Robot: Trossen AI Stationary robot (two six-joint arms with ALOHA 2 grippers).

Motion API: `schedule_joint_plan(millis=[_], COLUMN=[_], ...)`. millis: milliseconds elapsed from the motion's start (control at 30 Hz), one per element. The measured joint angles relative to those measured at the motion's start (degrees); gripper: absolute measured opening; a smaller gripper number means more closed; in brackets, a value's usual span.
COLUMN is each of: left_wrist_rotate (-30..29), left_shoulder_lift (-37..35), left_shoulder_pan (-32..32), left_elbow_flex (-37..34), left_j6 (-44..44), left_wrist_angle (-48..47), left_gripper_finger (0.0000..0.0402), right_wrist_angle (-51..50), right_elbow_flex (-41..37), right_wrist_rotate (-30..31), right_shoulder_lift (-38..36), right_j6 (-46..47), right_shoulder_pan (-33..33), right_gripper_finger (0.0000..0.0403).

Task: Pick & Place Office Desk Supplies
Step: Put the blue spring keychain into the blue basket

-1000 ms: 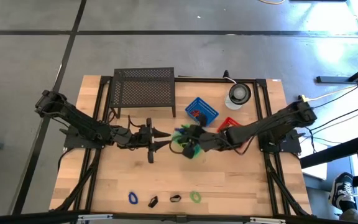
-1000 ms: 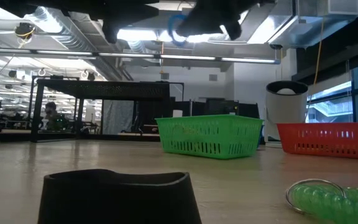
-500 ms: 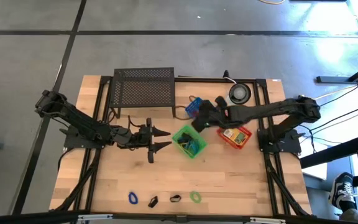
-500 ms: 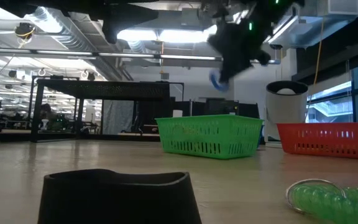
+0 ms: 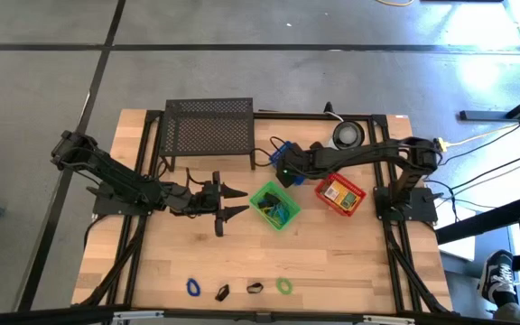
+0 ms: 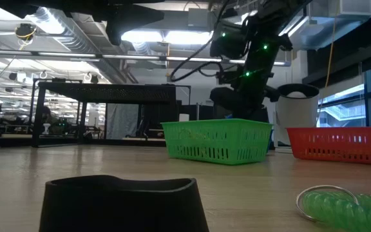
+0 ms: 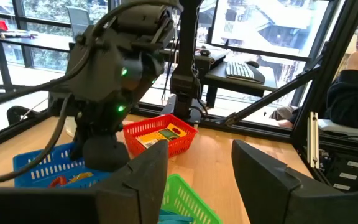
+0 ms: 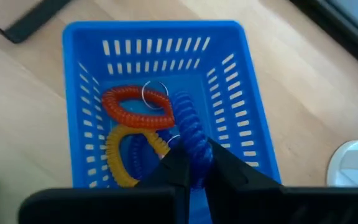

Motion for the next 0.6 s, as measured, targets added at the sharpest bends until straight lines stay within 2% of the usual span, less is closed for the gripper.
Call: schedule_joint_plan(millis=[233, 600], left_wrist_rotate=[0.0, 0.0], left_shoulder_lift=[0.0, 0.0], left_shoulder_pan=[0.0, 0.0], left_elbow_flex=[0.0, 0.0], left_j6=[0.0, 0.0], left_wrist_angle=[-0.02, -0.02], left_gripper_finger=[0.0172, 0.0174], right_wrist_angle=[-0.03, -1.08], right_elbow_flex=[0.0, 0.0], right_wrist_rotate=[-1.22, -1.24], right_shoulder_lift=[1.13, -0.75], right_j6=[0.58, -0.15], right_shoulder_pan=[-0.74, -0.83], right_gripper_finger=[0.0046, 0.0167])
